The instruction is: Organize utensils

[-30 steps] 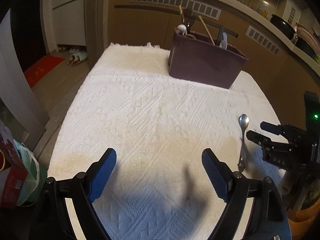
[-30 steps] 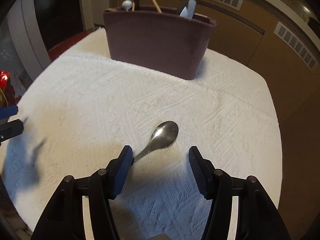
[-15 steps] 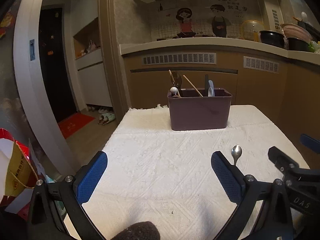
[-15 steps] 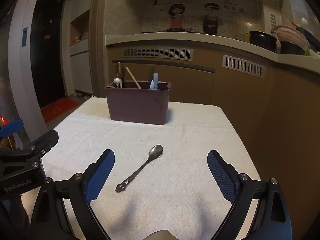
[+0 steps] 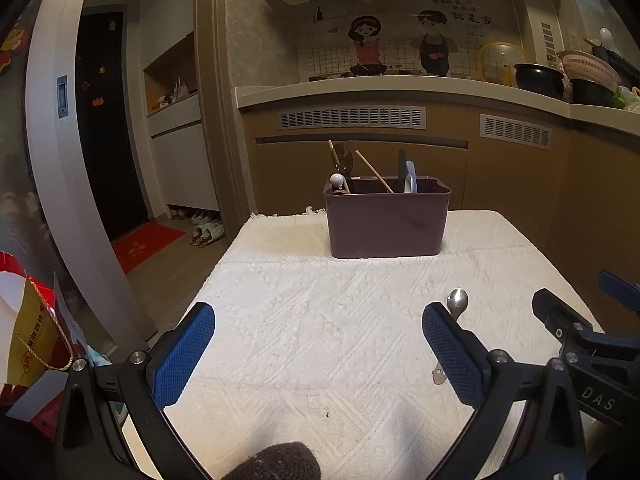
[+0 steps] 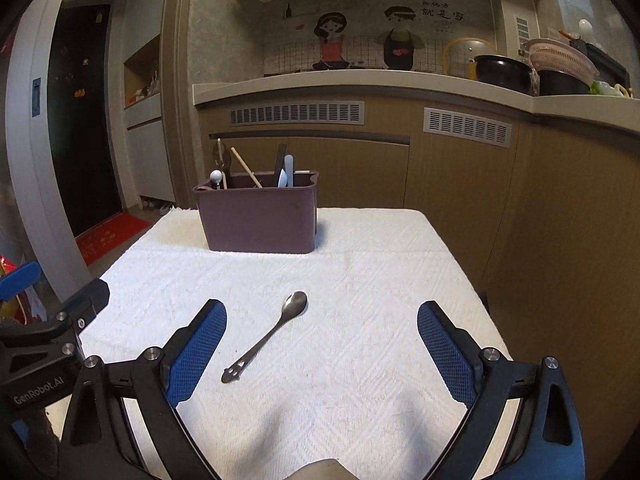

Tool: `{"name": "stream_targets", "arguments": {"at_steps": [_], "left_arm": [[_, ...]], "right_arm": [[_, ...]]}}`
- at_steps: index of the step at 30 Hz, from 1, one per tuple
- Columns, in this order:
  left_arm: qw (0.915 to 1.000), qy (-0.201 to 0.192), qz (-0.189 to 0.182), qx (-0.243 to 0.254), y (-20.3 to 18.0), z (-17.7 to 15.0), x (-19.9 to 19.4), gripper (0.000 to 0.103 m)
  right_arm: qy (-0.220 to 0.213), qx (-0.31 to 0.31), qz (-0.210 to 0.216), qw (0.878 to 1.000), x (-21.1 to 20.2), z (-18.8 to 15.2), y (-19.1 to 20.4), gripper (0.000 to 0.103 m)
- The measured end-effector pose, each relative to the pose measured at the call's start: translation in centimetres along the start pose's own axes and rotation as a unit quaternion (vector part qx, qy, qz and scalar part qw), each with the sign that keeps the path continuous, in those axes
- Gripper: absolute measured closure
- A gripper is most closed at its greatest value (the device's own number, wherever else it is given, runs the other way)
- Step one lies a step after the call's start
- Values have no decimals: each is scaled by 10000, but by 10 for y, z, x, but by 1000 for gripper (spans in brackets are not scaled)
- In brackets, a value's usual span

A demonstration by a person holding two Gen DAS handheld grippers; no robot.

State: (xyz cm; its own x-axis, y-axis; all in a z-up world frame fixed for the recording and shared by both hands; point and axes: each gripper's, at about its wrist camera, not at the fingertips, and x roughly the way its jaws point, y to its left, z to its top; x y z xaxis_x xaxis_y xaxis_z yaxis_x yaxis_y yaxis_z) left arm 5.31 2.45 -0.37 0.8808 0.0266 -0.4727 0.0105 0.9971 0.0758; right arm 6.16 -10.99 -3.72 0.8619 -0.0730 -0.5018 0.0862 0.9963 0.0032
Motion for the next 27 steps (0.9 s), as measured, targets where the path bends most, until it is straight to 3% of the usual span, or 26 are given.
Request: {"name": "stream_targets", "arguments": {"at_steps": [27], "left_arm": [[10000,47,-36,-25,1,-3,-2,0]], "right_arm": [[-10,-56,-9,10000,-3,-1,0,7]]}}
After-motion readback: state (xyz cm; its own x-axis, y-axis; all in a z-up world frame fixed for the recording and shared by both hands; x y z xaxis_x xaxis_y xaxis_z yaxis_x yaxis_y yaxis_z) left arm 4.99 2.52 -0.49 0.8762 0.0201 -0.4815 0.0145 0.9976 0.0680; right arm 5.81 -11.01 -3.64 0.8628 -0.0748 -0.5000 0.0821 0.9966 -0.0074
